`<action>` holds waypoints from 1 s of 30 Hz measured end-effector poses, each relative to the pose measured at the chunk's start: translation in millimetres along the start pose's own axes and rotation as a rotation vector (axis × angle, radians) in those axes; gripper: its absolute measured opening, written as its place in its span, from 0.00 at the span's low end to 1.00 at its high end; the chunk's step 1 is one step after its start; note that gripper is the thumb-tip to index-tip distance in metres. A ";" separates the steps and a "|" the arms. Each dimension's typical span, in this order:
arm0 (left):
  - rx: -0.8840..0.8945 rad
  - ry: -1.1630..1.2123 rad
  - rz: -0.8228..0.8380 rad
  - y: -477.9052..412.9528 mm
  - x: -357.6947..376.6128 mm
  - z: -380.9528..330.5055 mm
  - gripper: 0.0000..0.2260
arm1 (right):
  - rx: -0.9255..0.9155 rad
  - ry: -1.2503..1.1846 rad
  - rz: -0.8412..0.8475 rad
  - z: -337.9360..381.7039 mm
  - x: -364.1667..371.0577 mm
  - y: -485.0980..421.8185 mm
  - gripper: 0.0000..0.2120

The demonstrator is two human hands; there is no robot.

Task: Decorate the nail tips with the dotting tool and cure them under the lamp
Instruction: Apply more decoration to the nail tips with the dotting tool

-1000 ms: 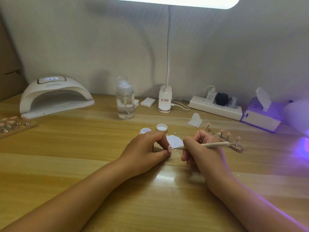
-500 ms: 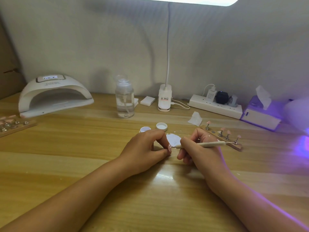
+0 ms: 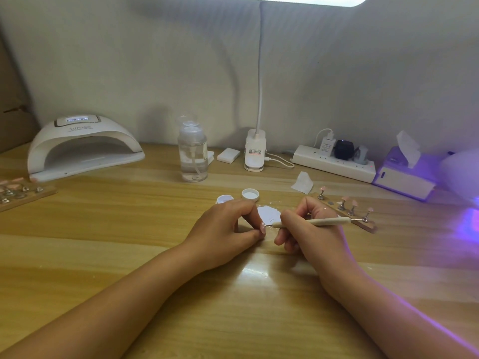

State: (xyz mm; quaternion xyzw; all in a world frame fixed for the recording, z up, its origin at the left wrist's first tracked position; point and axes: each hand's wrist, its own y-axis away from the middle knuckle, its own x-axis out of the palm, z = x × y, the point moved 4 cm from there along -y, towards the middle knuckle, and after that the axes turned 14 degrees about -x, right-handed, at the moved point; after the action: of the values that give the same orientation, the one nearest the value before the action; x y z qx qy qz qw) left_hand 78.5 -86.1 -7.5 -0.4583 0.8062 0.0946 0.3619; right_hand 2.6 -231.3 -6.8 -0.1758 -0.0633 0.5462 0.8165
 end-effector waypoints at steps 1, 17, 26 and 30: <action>-0.001 0.000 0.000 -0.1 0.1 0.0 0.06 | 0.003 -0.001 0.000 0.7 0.3 0.2 0.08; 0.002 -0.006 0.004 -0.4 0.0 0.2 0.07 | 0.008 0.010 -0.021 1.2 0.2 0.1 0.07; 0.018 -0.006 -0.007 0.7 -0.4 -2.9 0.10 | -0.010 0.017 -0.023 1.7 -1.7 2.1 0.15; 0.012 -0.004 -0.008 0.4 -0.4 -3.0 0.10 | -0.146 -0.084 -0.308 10.2 -17.2 0.6 0.13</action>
State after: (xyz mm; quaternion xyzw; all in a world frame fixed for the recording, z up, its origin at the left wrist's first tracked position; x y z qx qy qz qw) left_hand 76.8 -87.0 -5.2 -0.4589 0.8043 0.0891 0.3667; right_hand -7.8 -244.5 4.0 -0.1999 -0.1630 0.4152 0.8724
